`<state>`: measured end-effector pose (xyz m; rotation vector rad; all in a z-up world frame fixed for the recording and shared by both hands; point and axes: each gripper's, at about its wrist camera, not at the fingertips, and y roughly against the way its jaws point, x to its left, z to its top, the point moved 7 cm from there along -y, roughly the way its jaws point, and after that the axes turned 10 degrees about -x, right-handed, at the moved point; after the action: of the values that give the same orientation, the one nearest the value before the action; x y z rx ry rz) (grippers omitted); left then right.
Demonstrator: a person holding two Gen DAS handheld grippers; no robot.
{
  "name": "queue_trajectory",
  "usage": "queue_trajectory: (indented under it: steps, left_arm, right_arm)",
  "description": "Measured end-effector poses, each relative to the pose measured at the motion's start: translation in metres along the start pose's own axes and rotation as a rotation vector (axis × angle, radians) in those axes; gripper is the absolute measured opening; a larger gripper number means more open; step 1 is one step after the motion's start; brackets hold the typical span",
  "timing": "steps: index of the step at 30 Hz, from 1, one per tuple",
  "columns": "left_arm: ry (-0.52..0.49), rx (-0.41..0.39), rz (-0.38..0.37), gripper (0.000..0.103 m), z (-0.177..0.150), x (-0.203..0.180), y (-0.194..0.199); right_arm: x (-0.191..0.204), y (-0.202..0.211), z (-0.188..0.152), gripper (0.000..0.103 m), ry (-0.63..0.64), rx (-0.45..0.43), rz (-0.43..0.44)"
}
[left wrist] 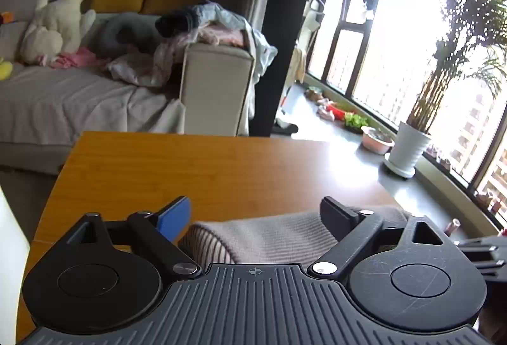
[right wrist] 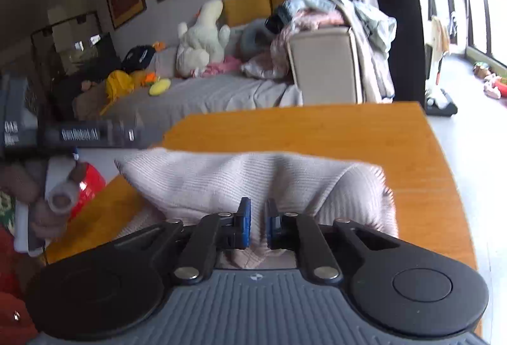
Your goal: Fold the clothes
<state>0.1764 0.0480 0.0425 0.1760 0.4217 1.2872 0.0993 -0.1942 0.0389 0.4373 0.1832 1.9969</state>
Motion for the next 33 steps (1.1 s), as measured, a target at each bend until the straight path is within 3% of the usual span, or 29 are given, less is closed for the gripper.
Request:
queue_trajectory:
  steps: [1, 3, 7, 10, 13, 14, 16, 17, 18, 22, 24, 27, 28, 33]
  left_arm:
    - [-0.005, 0.04, 0.005, 0.074, -0.009, 0.001, -0.005]
    - [-0.033, 0.113, 0.03, 0.074, -0.031, 0.007, -0.01]
    - [-0.056, 0.194, 0.05, 0.079, -0.054, 0.02, -0.007]
    - [0.035, 0.174, 0.022, 0.087, -0.041, 0.028, -0.004]
    - [0.035, 0.178, 0.024, 0.093, -0.036, 0.029, -0.024]
    - [0.036, 0.18, 0.024, 0.092, -0.034, 0.029, -0.031]
    - [0.036, 0.183, 0.025, 0.086, -0.031, 0.03, -0.045]
    - [0.036, 0.184, 0.025, 0.079, -0.029, 0.03, -0.051]
    - [0.036, 0.186, 0.026, 0.078, -0.027, 0.03, -0.058]
    - [0.037, 0.191, 0.028, 0.062, -0.021, 0.032, -0.086]
    - [0.037, 0.194, 0.029, 0.059, -0.017, 0.032, -0.099]
    - [0.049, 0.185, 0.04, 0.047, -0.005, 0.036, -0.108]
    - [0.058, 0.17, 0.029, 0.041, 0.001, 0.035, -0.103]
    - [0.066, 0.092, -0.031, 0.04, 0.021, 0.022, -0.058]
  right_arm:
    - [-0.006, 0.005, 0.009, 0.044, 0.001, -0.034, -0.031]
    - [-0.02, 0.009, 0.02, 0.064, 0.004, -0.067, -0.102]
    - [-0.053, -0.013, 0.01, 0.065, -0.073, 0.027, -0.169]
    - [-0.064, -0.038, -0.007, 0.065, -0.138, 0.105, -0.157]
    - [-0.066, -0.06, -0.021, 0.065, -0.206, 0.142, -0.108]
    - [-0.066, -0.066, -0.024, 0.065, -0.214, 0.144, -0.095]
    - [-0.066, -0.077, -0.023, 0.043, -0.183, 0.127, -0.084]
    - [-0.066, -0.083, -0.023, 0.037, -0.168, 0.119, -0.078]
    - [-0.066, -0.089, -0.022, 0.034, -0.157, 0.111, -0.076]
    - [-0.073, -0.128, -0.004, 0.028, -0.143, 0.086, -0.092]
    - [-0.078, -0.149, 0.009, 0.025, -0.15, 0.075, -0.108]
    - [-0.08, -0.156, 0.029, 0.02, -0.159, 0.043, -0.102]
    - [-0.079, -0.154, 0.035, 0.02, -0.156, 0.028, -0.094]
    - [-0.062, -0.105, 0.053, 0.019, -0.134, -0.043, -0.029]
